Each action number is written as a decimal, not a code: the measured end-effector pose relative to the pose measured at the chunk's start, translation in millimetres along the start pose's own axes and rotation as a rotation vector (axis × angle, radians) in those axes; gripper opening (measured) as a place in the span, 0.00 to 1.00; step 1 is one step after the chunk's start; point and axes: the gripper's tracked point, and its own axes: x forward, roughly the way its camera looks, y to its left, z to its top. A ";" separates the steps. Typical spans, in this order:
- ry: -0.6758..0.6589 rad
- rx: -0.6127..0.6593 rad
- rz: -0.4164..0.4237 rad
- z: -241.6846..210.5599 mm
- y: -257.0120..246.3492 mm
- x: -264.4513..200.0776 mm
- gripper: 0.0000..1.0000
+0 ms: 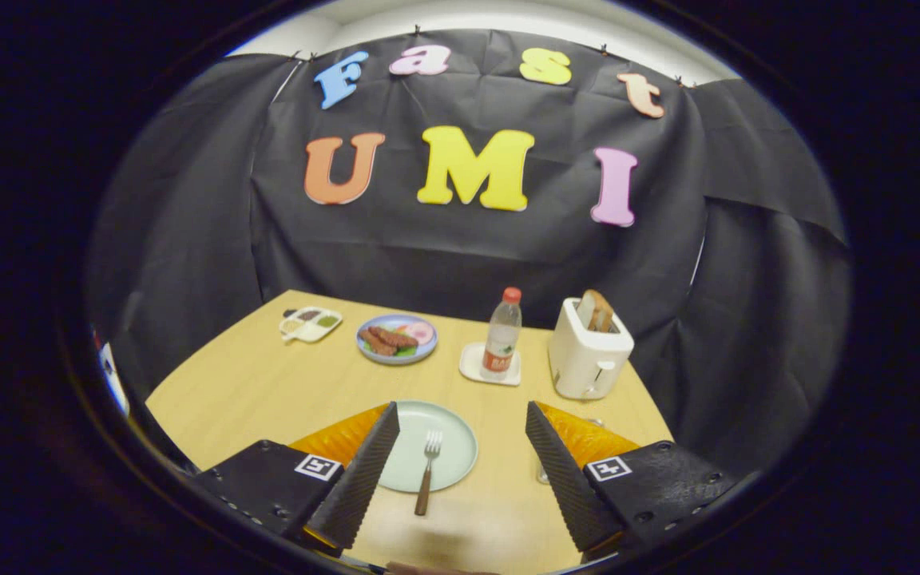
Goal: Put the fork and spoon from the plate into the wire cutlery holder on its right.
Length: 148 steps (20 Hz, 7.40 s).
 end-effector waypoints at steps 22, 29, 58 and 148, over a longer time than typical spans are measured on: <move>0.576 0.123 0.105 -166.4 49.4 97.7 0.39; 0.590 0.102 0.131 -161.2 42.2 91.2 0.07; 0.724 0.237 -0.033 -90.7 -159.6 -7.1 0.02; 0.660 0.242 0.024 -124.9 107.3 67.2 0.01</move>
